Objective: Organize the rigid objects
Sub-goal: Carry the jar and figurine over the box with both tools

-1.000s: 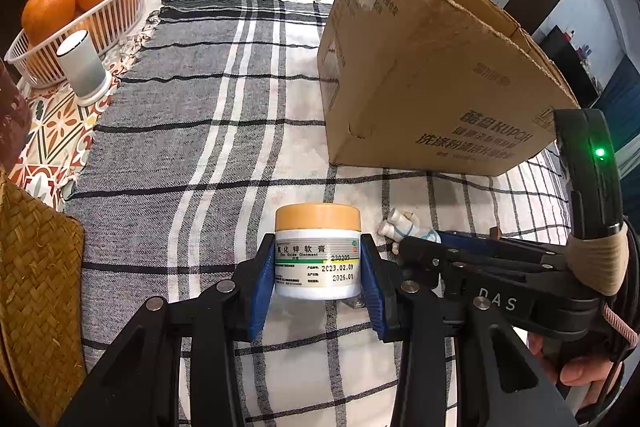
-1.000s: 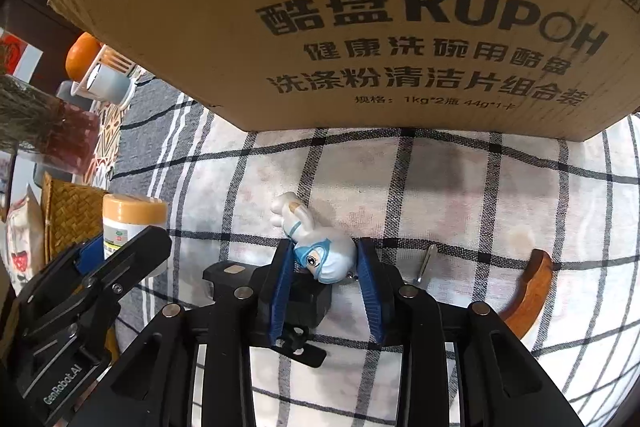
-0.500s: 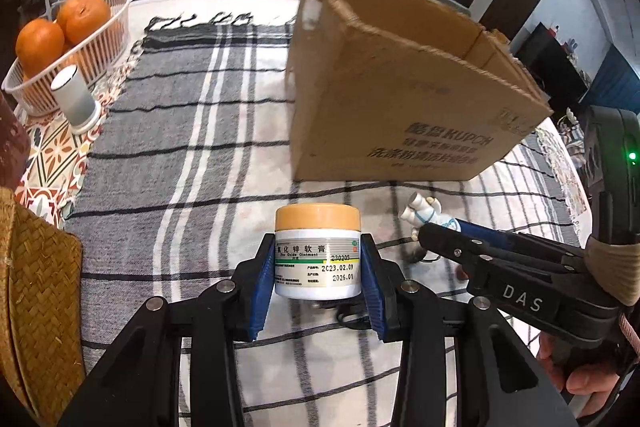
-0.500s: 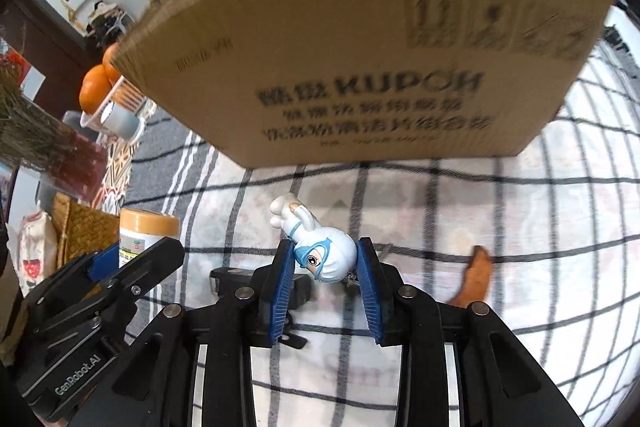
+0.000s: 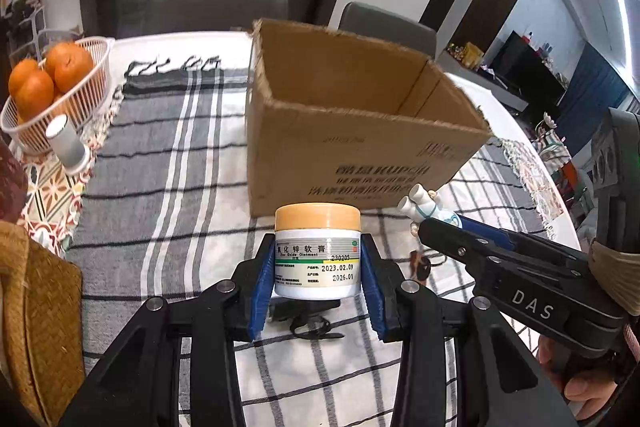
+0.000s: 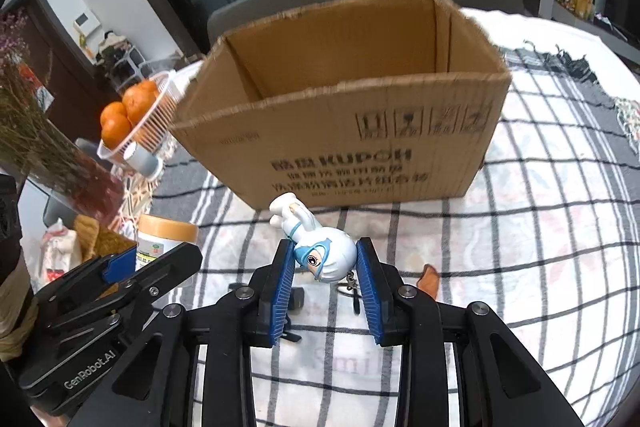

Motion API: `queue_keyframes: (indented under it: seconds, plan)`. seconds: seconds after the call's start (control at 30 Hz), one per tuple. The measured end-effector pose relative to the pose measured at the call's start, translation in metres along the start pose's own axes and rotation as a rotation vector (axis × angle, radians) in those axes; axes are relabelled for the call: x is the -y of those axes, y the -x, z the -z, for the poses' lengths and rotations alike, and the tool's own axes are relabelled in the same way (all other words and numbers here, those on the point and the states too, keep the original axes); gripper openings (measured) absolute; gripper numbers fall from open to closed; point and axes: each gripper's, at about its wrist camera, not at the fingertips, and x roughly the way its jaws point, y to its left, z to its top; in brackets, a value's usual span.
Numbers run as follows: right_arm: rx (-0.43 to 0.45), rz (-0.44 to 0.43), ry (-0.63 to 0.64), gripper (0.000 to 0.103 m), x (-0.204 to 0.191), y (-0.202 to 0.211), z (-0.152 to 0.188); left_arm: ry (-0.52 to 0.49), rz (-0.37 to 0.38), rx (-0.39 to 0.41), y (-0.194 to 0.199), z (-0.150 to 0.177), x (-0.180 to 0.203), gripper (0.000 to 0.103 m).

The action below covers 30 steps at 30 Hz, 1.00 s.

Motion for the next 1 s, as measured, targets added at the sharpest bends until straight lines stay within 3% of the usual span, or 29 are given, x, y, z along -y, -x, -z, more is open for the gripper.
queue_keyframes:
  seconds: [0.43, 1.0]
  plan:
    - [0.141, -0.021, 0.015, 0.033, -0.008, 0.052, -0.019, -0.054, 0.043, 0.094, 0.035, -0.029, 0.025, 0.039]
    - [0.243, -0.044, 0.017, 0.033, -0.006, 0.087, -0.062, -0.08, 0.063, 0.169, 0.051, -0.076, 0.046, 0.039]
